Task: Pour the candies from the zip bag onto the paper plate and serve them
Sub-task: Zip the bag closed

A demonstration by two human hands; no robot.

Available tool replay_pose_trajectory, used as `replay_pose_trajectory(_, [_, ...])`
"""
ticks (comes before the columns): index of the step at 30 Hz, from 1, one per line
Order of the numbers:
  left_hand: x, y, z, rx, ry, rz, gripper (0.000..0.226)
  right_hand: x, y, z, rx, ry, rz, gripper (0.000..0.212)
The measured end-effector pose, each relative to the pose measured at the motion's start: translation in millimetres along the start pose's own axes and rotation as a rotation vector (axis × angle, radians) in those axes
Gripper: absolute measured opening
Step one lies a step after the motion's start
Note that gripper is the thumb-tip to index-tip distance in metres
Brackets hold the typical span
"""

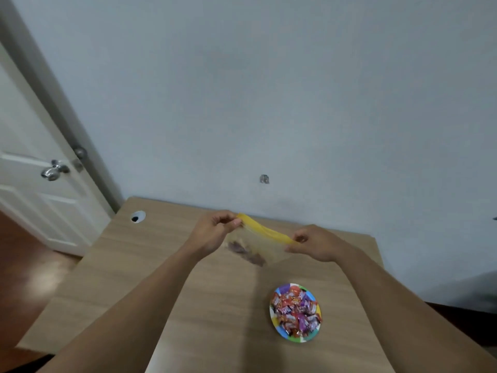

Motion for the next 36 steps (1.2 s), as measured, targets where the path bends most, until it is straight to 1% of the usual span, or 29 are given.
replay_pose_trajectory(1, [0.8,2.9,-0.6,0.017,-0.012,0.006,0.017,-1.4,0.4,-10.5,-0.044,0.012,-0.026,0.027])
replay_pose_trajectory(2, [1.5,5.1,-0.1,0.029,-0.022,0.021,0.016,-4.8,0.4,-23.1,-0.040,0.027,-0.043,0.028])
replay_pose_trajectory(4, [3.3,7.6,2.1,0.061,-0.050,0.049,0.013,-7.8,0.0,-46.4,0.029,0.068,0.004,0.052])
replay_pose_trajectory(5, [4.1,7.6,4.3,0.076,-0.070,0.054,0.012,-8.1,-0.6,-58.1,0.069,0.097,0.037,0.055])
replay_pose_trajectory(9, [6.6,7.4,13.8,0.076,-0.107,0.048,0.011,2.2,-8.9,-94.8,0.145,0.169,0.128,0.034])
replay_pose_trajectory(12, [7.2,10.3,16.4,0.008,-0.114,0.084,0.011,6.2,-12.7,-112.2,0.161,0.194,0.190,0.028])
replay_pose_trajectory(14, [4.9,13.7,17.4,-0.040,-0.109,0.101,0.014,6.9,-13.8,-117.5,0.168,0.202,0.197,0.024])
replay_pose_trajectory(19, [-1.6,20.4,15.9,-0.033,-0.117,0.132,0.017,7.7,-17.8,-121.2,0.164,0.188,0.182,0.022])
replay_pose_trajectory(25, [-4.1,18.3,16.1,0.042,-0.103,0.249,0.013,2.8,-20.9,-131.9,0.158,0.200,0.184,0.025])
replay_pose_trajectory(30, [-4.3,15.0,20.3,0.023,-0.122,0.230,0.013,1.8,-21.4,-137.7,0.188,0.222,0.235,0.028])
replay_pose_trajectory(33, [-5.0,12.6,20.9,0.002,-0.119,0.265,0.011,0.6,-23.4,-139.7,0.170,0.234,0.241,0.025])
replay_pose_trajectory(36, [-6.5,9.3,20.7,0.095,-0.121,0.282,0.013,0.8,-26.6,-143.0,0.147,0.240,0.241,0.022])
Point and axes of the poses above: each hand's wrist, its own x-axis towards the middle knuckle, its own y-axis out of the back of the hand, z = x × y, the point moved 2 cm from there along x, towards the middle knuckle, and after that the axes turned 13 degrees about -y, right-handed, at the moved point
